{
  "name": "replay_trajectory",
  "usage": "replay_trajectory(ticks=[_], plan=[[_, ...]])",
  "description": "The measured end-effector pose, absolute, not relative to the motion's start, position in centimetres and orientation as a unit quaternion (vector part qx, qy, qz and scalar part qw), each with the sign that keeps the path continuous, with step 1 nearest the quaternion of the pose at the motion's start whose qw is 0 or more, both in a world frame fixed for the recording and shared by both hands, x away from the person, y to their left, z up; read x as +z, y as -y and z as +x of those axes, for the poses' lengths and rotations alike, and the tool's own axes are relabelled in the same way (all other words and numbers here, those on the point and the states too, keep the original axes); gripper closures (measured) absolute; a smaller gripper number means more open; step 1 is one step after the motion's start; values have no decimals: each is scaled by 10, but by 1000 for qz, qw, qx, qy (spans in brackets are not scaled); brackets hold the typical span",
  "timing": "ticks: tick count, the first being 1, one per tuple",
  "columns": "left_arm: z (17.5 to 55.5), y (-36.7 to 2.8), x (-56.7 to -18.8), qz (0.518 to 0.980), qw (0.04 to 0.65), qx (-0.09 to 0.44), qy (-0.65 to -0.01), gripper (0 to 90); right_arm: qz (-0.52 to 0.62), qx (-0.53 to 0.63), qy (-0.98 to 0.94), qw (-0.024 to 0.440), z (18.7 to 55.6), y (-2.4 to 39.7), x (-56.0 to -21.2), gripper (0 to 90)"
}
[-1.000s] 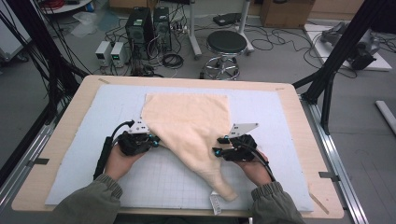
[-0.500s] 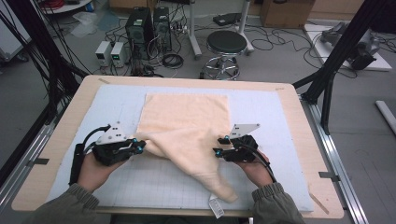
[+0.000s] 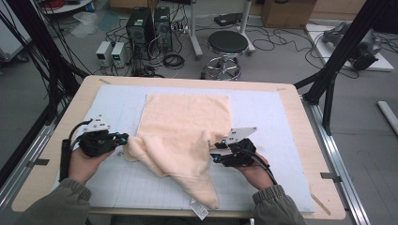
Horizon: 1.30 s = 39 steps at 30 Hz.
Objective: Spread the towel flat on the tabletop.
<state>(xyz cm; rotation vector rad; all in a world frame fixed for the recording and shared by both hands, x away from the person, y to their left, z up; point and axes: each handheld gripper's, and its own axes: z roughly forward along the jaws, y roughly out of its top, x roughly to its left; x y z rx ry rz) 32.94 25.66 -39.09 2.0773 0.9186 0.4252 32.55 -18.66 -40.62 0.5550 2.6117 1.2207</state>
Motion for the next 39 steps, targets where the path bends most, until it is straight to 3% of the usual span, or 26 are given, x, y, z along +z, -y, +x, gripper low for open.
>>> replay_trajectory(ticks=[7, 12, 14, 17, 21, 31, 35, 39], plan=[[312, -245, -391, 830, 426, 161, -323, 645, 164, 404, -897, 73, 330, 171, -417, 614], [299, -234, -409, 860, 406, 127, -283, 567, 167, 398, -900, 60, 333, 159, -425, 627], [302, -229, -425, 872, 382, 107, -286, 578, 172, 385, -905, 57, 335, 155, -430, 728], [302, -225, -432, 875, 378, 120, -277, 714, 167, 383, -907, 44, 335, 153, -431, 838], [299, -225, -424, 878, 376, 121, -271, 828, 163, 397, -902, 45, 332, 160, -424, 851], [272, -235, -369, 861, 427, 157, -229, 846, 148, 446, -879, 82, 281, 195, -373, 850], [291, -244, -357, 849, 426, 179, -256, 847, 152, 443, -876, 115, 283, 198, -355, 850], [335, -248, -372, 838, 405, 180, -318, 846, 195, 419, -877, 131, 316, 194, -359, 850]])
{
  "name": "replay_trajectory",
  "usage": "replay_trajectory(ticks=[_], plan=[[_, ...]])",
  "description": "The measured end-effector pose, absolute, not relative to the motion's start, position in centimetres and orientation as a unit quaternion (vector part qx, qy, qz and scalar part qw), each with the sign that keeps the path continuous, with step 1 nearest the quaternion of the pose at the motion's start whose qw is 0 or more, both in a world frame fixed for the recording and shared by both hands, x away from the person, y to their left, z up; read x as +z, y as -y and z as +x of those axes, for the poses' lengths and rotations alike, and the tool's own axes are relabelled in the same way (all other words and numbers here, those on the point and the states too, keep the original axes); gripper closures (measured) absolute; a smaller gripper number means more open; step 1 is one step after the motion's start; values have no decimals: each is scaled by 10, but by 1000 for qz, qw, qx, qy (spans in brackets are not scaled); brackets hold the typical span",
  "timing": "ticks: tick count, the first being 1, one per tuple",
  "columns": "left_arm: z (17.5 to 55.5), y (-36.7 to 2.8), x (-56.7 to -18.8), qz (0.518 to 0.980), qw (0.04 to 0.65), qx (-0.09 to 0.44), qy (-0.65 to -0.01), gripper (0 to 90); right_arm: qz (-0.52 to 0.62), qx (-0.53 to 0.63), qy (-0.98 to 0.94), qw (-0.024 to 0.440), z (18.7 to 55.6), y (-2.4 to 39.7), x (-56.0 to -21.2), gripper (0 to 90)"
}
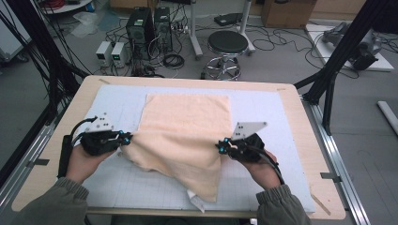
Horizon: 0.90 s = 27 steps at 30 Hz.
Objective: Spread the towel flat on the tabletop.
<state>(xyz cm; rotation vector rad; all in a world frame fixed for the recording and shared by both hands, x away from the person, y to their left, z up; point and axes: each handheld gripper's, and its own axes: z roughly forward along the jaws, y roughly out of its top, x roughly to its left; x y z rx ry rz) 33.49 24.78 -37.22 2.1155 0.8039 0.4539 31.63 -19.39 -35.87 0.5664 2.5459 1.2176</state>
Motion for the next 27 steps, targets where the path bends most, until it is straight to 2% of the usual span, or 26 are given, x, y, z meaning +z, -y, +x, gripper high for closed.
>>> replay_trajectory(ticks=[4, 7, 10, 12, 14, 19, 23, 27], plan=[[367, -237, -394, 838, 376, 177, -354, 822, 241, 391, -878, 132, 355, 190, -382, 848], [375, -232, -402, 835, 371, 181, -364, 727, 275, 377, -876, 125, 381, 194, -402, 830], [371, -233, -400, 836, 378, 173, -358, 634, 296, 384, -866, 124, 391, 203, -410, 745], [363, -234, -396, 838, 387, 175, -342, 611, 299, 393, -860, 130, 389, 208, -407, 687], [354, -236, -393, 841, 393, 179, -326, 577, 290, 409, -854, 136, 383, 211, -398, 665], [335, -237, -392, 850, 396, 176, -298, 557, 238, 430, -858, 149, 355, 204, -379, 635], [333, -236, -402, 859, 390, 164, -288, 567, 193, 423, -877, 122, 339, 187, -384, 604], [338, -230, -418, 869, 374, 147, -290, 563, 182, 400, -893, 101, 341, 175, -401, 578]])
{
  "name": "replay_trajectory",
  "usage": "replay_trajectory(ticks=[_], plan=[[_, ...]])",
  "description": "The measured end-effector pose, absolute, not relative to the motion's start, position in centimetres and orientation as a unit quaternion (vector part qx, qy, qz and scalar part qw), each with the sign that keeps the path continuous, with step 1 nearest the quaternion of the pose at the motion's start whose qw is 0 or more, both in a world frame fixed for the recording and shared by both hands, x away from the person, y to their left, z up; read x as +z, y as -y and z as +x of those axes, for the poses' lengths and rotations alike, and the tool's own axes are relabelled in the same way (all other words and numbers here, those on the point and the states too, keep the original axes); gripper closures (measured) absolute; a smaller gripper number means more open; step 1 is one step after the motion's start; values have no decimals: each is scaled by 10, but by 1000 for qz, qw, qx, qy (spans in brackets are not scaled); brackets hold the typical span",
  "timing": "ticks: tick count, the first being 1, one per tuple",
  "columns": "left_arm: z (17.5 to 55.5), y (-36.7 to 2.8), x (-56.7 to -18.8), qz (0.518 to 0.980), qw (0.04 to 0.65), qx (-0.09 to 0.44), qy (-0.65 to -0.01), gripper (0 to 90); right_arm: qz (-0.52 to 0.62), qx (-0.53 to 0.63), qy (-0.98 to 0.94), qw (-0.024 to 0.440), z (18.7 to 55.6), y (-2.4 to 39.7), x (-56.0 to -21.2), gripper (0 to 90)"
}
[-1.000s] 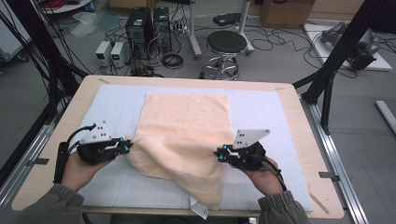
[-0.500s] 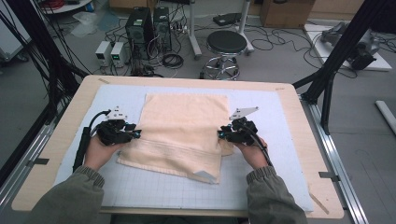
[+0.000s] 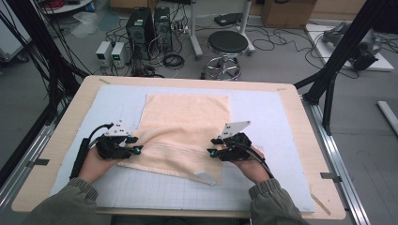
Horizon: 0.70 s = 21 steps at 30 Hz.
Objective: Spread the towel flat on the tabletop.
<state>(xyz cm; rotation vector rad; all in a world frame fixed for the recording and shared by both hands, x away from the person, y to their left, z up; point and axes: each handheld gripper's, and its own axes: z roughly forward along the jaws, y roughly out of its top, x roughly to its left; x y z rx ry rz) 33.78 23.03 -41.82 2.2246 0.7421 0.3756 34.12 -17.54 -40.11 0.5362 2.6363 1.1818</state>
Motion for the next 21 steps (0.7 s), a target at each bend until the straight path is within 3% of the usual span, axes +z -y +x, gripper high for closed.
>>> replay_trajectory(ticks=[4, 9, 11, 21], plan=[[342, -225, -428, 869, 367, 150, -295, 594, 186, 376, -904, 87, 351, 169, -419, 590], [341, -226, -427, 868, 361, 163, -300, 781, 181, 362, -911, 81, 355, 163, -428, 748], [340, -226, -426, 870, 357, 162, -300, 816, 179, 366, -910, 75, 355, 163, -427, 805], [307, -231, -398, 863, 385, 171, -280, 844, 159, 399, -899, 83, 331, 174, -400, 847]])
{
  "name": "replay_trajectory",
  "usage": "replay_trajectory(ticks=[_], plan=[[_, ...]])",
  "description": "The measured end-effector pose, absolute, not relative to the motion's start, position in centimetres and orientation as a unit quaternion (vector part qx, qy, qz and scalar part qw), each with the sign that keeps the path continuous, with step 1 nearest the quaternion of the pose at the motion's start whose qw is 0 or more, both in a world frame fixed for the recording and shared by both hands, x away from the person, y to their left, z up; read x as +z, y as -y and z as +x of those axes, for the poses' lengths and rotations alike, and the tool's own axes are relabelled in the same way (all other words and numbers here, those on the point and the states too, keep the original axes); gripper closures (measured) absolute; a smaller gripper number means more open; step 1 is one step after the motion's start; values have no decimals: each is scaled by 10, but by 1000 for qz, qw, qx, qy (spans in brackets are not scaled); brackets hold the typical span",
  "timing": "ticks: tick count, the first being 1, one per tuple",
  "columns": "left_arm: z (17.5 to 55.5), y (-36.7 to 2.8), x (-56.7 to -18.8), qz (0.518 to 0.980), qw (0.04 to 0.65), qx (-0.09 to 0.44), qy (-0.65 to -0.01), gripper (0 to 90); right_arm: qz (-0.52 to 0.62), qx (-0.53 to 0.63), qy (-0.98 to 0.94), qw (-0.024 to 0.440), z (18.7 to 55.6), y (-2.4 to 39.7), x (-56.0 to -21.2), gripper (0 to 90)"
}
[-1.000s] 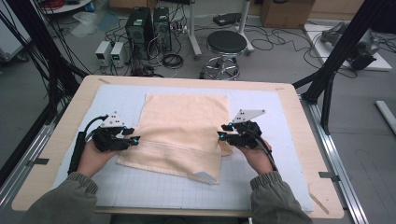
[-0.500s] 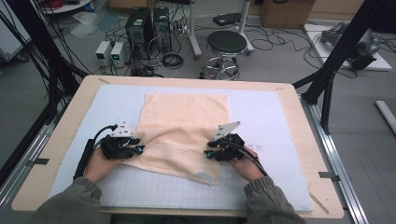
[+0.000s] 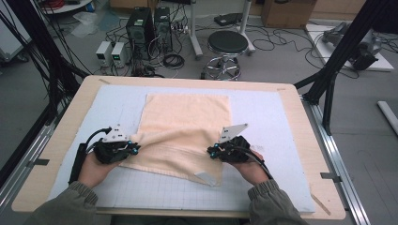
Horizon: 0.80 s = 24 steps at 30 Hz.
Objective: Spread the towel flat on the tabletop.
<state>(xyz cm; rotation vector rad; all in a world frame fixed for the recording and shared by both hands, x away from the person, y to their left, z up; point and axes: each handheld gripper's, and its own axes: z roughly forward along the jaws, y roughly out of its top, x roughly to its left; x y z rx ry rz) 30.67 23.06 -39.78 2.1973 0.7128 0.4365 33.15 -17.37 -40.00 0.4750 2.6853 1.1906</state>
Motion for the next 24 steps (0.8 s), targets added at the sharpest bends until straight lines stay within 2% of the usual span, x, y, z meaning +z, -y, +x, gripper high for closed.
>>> replay_trajectory(ticks=[9, 12, 14, 18, 20, 24], plan=[[249, -234, -347, 857, 415, 190, -240, 846, 119, 441, -885, 92, 274, 187, -362, 848], [230, -233, -329, 859, 423, 188, -218, 846, 107, 470, -873, 80, 253, 194, -346, 847], [225, -233, -324, 863, 424, 182, -207, 830, 104, 480, -869, 63, 245, 198, -341, 812], [233, -236, -331, 852, 435, 182, -228, 645, 115, 478, -868, 73, 248, 201, -341, 717], [243, -237, -343, 849, 439, 169, -239, 604, 123, 472, -869, 85, 257, 202, -344, 704], [268, -233, -375, 851, 433, 153, -253, 585, 144, 436, -882, 104, 281, 204, -362, 692]])
